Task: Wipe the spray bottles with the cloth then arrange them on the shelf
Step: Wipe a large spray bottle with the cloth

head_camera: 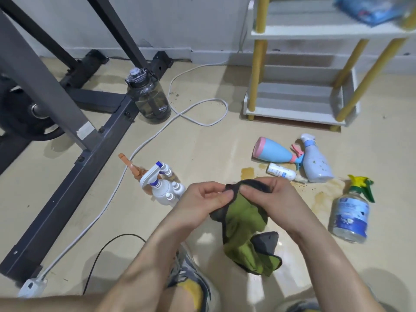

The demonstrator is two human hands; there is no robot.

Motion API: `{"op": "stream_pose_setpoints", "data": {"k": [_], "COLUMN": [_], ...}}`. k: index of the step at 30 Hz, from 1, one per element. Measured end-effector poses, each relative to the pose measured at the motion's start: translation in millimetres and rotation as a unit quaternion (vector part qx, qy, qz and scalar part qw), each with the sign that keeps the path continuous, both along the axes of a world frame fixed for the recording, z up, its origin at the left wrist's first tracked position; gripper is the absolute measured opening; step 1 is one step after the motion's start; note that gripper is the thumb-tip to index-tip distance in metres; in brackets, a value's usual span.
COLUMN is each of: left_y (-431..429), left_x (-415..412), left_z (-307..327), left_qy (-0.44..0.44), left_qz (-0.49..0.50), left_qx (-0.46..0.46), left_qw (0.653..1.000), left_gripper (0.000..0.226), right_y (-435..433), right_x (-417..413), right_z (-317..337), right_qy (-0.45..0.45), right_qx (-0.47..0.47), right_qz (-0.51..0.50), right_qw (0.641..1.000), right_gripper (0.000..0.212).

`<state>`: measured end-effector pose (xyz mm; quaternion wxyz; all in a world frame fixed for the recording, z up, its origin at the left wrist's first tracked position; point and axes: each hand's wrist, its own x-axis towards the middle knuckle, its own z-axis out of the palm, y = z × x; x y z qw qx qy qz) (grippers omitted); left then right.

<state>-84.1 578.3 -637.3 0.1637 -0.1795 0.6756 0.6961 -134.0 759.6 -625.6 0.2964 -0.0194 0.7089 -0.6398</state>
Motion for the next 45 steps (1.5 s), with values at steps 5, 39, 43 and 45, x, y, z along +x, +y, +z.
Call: {"op": "stream_pose_setpoints", "data": {"k": [5,39,43,45], "left_y": [22,239,273,290], "left_x": [11,-94,-107,-110], "left_z": [51,-138,-163,-183], "left_qy": [0.046,0.116,0.061,0.019], "left_qz": [-0.084,-0.149,-0.157,-0.161], "left_qx": [-0.006,-0.449,-0.297,-0.214], "left_qw": [0.995,0.873,0.94,0.963], "left_gripper": [0.014,0.007,0.013,0.027], "right_y": [35,240,246,242], "right_x": [12,-32,-47,-49], "right_z": [32,-143,-179,-193], "right_qy": [0.102,-0.166,-0.163,-0.149], "right_qx": [0.041,0.359,0.361,0.398], "right_qz": [-0.022,-0.377,-0.336,-0.315], "right_qw": [0.994,0.837,0.855,0.849], "right_gripper": [0.004,0.006,0.036,0.053]}}
